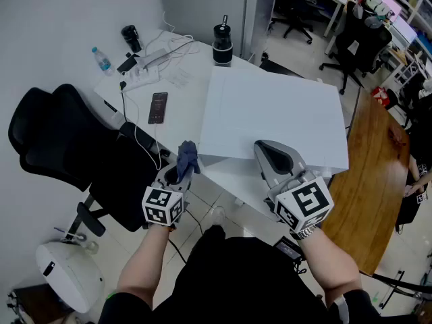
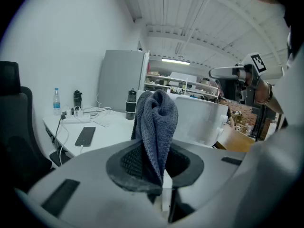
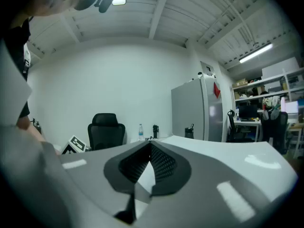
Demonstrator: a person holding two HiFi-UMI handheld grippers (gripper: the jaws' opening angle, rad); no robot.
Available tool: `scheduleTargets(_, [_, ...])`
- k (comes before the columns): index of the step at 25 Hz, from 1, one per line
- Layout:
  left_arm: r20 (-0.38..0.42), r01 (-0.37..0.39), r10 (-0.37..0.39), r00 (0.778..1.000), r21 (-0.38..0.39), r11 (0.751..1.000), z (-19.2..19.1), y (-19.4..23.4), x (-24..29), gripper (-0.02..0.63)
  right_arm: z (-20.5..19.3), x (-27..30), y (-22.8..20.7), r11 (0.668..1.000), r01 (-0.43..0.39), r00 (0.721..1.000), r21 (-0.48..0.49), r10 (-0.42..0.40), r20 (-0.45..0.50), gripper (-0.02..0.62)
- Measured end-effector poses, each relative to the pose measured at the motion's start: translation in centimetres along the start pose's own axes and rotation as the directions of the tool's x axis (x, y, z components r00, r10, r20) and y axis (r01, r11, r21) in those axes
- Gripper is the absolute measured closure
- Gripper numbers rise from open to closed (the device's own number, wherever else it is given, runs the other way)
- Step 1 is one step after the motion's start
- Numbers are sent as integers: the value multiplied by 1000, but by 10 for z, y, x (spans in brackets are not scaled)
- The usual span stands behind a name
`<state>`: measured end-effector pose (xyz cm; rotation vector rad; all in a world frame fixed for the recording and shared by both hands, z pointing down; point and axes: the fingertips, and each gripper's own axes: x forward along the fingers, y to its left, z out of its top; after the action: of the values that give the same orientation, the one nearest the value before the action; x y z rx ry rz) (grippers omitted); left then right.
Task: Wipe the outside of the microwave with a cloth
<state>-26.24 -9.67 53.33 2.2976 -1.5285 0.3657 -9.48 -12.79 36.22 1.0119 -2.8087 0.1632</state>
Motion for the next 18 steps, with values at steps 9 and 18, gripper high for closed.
scheduleTargets(9, [-47,196,-193,980,52,979,4,9,55,528,18,51,-21,999,36,999,-6,-36,22,594])
scheduleTargets(18, [-78,265,-260,963,63,962,13,31,101,527,24,71,-48,993,117,993,2,-117,21,594])
